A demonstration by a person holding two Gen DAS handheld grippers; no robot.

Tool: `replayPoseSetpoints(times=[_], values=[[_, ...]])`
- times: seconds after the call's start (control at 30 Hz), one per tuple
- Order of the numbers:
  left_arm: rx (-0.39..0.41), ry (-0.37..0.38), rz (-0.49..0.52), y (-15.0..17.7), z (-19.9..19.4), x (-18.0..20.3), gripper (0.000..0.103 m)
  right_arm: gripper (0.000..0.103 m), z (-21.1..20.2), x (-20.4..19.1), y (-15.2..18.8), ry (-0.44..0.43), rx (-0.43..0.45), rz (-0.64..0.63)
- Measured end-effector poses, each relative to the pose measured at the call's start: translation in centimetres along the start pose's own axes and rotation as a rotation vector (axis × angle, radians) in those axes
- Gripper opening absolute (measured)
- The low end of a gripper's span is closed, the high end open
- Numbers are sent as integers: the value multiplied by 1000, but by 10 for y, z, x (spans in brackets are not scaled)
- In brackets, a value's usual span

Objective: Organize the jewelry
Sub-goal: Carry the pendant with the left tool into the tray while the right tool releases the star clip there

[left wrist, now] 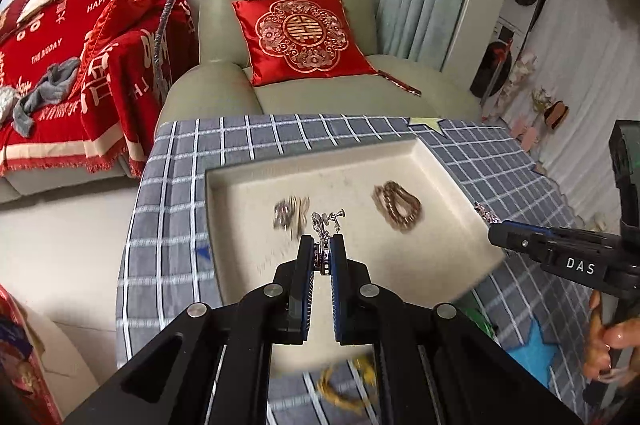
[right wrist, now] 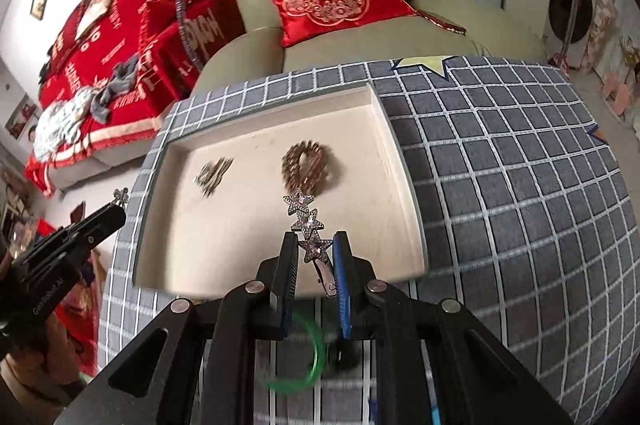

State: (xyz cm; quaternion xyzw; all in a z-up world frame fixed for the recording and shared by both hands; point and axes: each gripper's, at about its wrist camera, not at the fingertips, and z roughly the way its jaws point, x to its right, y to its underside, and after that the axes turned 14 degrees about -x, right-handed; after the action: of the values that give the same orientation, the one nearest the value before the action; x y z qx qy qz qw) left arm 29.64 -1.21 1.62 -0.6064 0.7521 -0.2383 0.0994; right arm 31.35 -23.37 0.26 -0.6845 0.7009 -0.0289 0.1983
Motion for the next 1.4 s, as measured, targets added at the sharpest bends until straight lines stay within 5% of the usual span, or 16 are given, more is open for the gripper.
replayPoseSetpoints(times=[0.57,1.03,1.2,1.33,1.4], values=[[-166,-95,41,-46,106,27,22,19,72,23,-56,26,-5,78],[-189,-158,69,-44,121,36,23,20,87,17,-55,66,-12,49],[-180,-165,81,-43,121,38,23,35,85,16,-54,11,-17,58],[-175,-184,89,-41,120,39,23,62,66,16,-49,-39,43,87],[-164,-189,89,-40,118,39,23,62,54,17,-44,-53,72,101]])
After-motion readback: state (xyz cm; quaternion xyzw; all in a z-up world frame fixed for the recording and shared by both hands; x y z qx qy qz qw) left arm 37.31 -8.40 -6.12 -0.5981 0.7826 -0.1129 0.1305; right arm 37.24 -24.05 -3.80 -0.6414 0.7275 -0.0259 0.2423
